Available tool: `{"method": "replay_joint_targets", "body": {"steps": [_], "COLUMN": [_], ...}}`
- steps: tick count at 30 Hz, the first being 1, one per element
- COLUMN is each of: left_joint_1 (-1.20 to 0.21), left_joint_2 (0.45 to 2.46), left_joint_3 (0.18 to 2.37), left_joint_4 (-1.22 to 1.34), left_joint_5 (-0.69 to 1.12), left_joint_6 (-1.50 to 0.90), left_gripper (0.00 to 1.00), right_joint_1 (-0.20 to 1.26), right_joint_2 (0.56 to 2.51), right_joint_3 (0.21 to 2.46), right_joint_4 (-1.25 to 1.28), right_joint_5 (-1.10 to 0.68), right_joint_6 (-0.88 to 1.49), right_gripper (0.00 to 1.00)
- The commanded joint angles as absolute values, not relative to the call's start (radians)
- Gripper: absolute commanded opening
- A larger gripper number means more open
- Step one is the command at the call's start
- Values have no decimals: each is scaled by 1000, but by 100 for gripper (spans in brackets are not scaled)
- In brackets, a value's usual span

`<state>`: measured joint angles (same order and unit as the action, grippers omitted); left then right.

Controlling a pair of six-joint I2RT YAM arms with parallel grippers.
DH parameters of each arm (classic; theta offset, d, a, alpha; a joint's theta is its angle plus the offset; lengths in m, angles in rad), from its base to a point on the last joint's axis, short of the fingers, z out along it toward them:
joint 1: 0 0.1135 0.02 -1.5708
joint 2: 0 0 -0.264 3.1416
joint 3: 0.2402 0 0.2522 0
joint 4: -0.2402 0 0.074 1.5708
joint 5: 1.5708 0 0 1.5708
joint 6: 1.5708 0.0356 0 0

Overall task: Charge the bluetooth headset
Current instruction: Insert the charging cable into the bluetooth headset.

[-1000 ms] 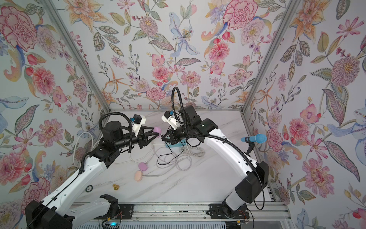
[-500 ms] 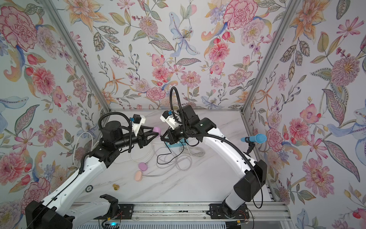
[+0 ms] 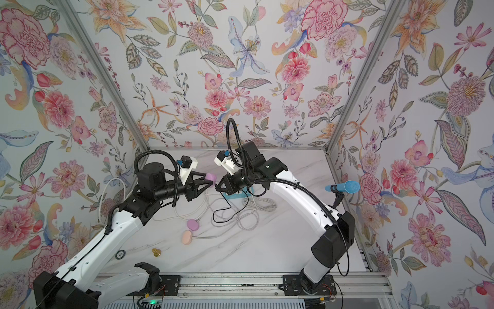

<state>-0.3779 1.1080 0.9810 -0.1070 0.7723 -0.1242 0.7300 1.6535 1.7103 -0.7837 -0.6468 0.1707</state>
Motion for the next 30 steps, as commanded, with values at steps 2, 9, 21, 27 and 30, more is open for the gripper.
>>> {"method": "replay_joint_targets", "body": {"steps": [2, 9, 21, 27, 30], "left_joint_1": [-401, -468, -490, -514, -572], "left_joint_2": [1108, 1113, 1034, 1059, 1074], "left_joint_3": [1057, 1106, 1092, 1120, 1138], "left_joint_4": [-237, -336, -374, -439, -507], "left_joint_5": [775, 741, 845, 925, 866], "left_joint_6": [18, 170, 273, 283, 338], "left_gripper": [2, 0, 0, 0, 0], "right_joint_1": [751, 769, 733, 732, 725], "right_joint_2": [1692, 1710, 1669, 1690, 1712], "right_joint_3": [1780, 1791, 1762, 1807, 1836], "right_joint_4": [-835, -873, -878, -931, -972], "right_joint_5": [-655, -679, -709, -654, -632], "right_joint_6": [136, 121, 103, 27, -13], "right_gripper": [0, 0, 0, 0, 0]}}
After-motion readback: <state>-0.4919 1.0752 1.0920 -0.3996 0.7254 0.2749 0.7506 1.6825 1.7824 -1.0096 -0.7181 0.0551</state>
